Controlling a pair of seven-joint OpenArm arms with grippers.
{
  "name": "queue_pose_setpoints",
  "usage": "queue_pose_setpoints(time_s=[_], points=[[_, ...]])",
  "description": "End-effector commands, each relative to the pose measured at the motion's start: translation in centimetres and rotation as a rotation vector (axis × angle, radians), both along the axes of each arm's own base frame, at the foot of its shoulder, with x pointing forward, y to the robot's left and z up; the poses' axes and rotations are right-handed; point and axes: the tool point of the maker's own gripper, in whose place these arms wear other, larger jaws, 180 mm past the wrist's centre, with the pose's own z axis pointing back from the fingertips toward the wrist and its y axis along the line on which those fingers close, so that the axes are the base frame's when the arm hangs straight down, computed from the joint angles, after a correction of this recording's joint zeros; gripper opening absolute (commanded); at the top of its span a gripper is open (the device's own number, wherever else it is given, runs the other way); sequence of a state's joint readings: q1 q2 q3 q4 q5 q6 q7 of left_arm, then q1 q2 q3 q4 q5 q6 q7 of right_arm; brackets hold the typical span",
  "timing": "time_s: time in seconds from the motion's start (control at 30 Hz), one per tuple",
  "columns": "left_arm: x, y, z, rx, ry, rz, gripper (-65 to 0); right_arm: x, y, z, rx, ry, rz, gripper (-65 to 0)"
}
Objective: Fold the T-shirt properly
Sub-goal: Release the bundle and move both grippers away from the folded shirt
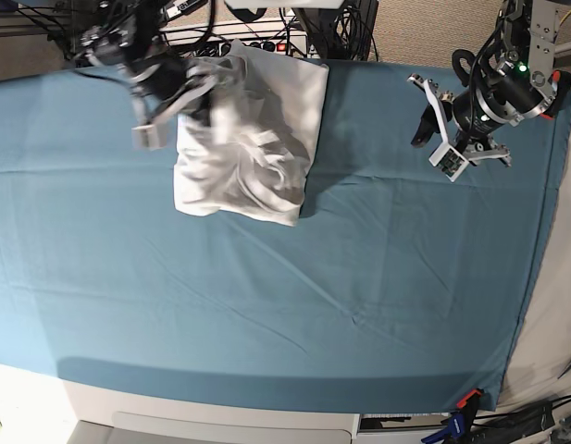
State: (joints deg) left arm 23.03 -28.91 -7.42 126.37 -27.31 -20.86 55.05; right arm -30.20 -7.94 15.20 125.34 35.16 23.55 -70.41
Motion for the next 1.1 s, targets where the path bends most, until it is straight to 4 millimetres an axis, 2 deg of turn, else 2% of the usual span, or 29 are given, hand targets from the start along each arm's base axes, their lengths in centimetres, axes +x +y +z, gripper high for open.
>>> queue_pose_setpoints(time_s=[0.0, 0.23, 0.3, 0.37, 0.43, 0.5, 0.57, 0.6, 0.67, 0.73, 0.8, 0.87, 0.97, 1.07], points=[[0.4, -0.1, 0.9, -0.008, -0.035, -0.009, -46.2, 0.1, 1.3, 0.8, 0.031, -0.029, 0.03, -65.0], [0.4, -0.1, 0.9, -0.004, -0.036, -0.008, -46.2, -1.5, 9.6, 2.3, 0.161, -0.06, 0.279, -65.0], [0.5, 0.1, 0.9, 0.005, -0.038, -0.007, -46.2, -1.5, 10.9, 2.9, 0.177, -0.085, 0.323, -65.0], [0.5, 0.5, 0.7, 0.03, -0.04, 0.0, -46.1, -0.5, 11.0, 3.2, 0.136, -0.137, 0.358, -65.0], [0.8, 1.4, 0.6, 0.061, -0.038, 0.044, -46.1, 1.7, 9.4, 3.5, 0.015, -0.201, 0.359, -63.9], [0.8, 1.9, 0.5, 0.076, -0.031, 0.057, -46.1, 4.8, 6.4, 4.6, -0.125, -0.278, 0.299, -52.1], [0.6, 2.0, 0.3, 0.086, -0.023, 0.054, -46.1, 8.1, 2.3, 6.3, -0.259, -0.377, 0.178, -37.1], [0.5, 2.1, 0.2, 0.087, -0.019, 0.053, -46.1, 9.6, -0.1, 7.2, -0.313, -0.418, 0.1, -34.1], [-0.1, 1.9, -0.1, 0.077, 0.002, 0.048, -43.9, 11.5, -5.0, 9.0, -0.385, -0.459, -0.074, -34.0], [-1.2, 1.4, -0.6, 0.046, 0.051, 0.038, -39.6, 12.4, -9.0, 9.9, -0.4, -0.472, -0.205, -34.0], [-2.7, 0.9, -1.4, 0.021, 0.122, 0.028, -36.5, 12.8, -11.6, 9.4, -0.341, -0.446, -0.289, -34.0], [-4.0, 0.5, -1.9, -0.003, 0.166, 0.017, -36.1, 13.2, -13.5, 7.8, -0.26, -0.393, -0.346, -34.0], [-5.7, -0.1, -2.5, -0.034, 0.219, 0.006, -36.1, 14.2, -15.4, 5.5, -0.136, -0.33, -0.376, -34.0], [-6.7, -0.5, -2.7, -0.063, 0.249, 0.005, -36.1, 15.6, -16.1, 3.6, -0.03, -0.27, -0.364, -34.1]])
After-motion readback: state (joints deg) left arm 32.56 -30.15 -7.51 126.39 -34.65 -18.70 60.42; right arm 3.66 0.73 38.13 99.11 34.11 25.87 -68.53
